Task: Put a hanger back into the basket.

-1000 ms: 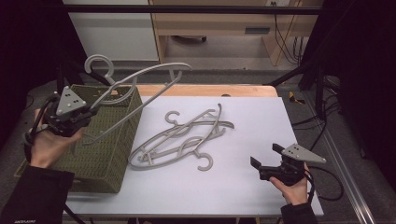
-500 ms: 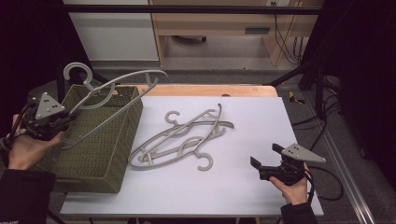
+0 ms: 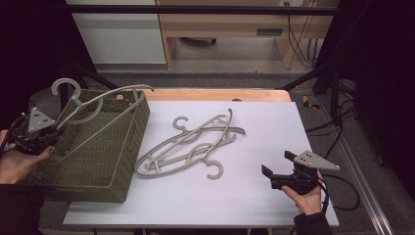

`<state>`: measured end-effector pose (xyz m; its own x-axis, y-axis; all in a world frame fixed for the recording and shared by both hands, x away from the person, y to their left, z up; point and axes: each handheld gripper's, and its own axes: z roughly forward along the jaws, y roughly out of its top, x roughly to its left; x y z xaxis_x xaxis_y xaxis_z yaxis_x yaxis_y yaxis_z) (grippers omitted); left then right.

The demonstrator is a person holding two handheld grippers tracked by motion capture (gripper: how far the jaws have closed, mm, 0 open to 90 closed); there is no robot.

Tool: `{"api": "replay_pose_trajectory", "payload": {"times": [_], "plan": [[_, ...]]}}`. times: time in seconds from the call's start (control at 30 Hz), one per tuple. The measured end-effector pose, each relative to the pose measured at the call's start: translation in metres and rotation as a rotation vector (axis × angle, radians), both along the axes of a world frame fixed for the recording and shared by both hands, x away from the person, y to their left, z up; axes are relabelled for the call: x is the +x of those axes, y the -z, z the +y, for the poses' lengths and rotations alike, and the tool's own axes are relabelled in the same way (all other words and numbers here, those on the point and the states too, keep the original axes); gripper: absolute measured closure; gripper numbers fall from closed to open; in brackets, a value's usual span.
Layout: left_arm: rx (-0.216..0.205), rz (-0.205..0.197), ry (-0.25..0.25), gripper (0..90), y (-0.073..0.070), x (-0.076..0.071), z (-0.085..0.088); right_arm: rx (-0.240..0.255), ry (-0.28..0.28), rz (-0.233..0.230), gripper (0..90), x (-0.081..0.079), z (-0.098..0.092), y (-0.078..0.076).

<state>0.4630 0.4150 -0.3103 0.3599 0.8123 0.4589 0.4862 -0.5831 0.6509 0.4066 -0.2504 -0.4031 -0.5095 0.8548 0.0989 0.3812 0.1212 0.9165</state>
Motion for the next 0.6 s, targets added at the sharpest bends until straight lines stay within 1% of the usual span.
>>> {"api": "replay_pose_trajectory", "payload": {"times": [0.03, 0.2, 0.33, 0.4, 0.47, 0.5, 0.6], "plan": [[0.005, 0.001, -0.01, 82.5, 0.002, 0.0, 0.002, -0.003, -0.004, 0.0, 3.0, 0.0, 0.0, 0.0], [-0.001, 0.007, -0.053, 82.5, 0.01, 0.002, 0.011, -0.001, -0.006, 0.003, 2.9, 0.0, 0.0, 0.0], [0.002, 0.031, -0.074, 82.5, 0.017, 0.002, 0.017, -0.001, -0.004, 0.004, 3.0, 0.0, 0.0, 0.0], [0.009, 0.041, -0.08, 82.5, 0.021, 0.002, 0.018, -0.008, -0.007, -0.003, 3.0, 0.001, 0.0, 0.001], [-0.004, 0.043, -0.085, 82.5, 0.026, 0.003, 0.019, -0.012, -0.013, -0.003, 3.0, 0.001, 0.0, 0.001], [-0.002, 0.05, -0.086, 82.5, 0.027, 0.003, 0.02, -0.01, -0.014, -0.003, 3.0, 0.001, 0.0, 0.001], [-0.013, 0.062, -0.096, 82.6, 0.035, 0.004, 0.022, -0.011, -0.008, 0.005, 3.0, 0.001, 0.002, 0.002]]}}
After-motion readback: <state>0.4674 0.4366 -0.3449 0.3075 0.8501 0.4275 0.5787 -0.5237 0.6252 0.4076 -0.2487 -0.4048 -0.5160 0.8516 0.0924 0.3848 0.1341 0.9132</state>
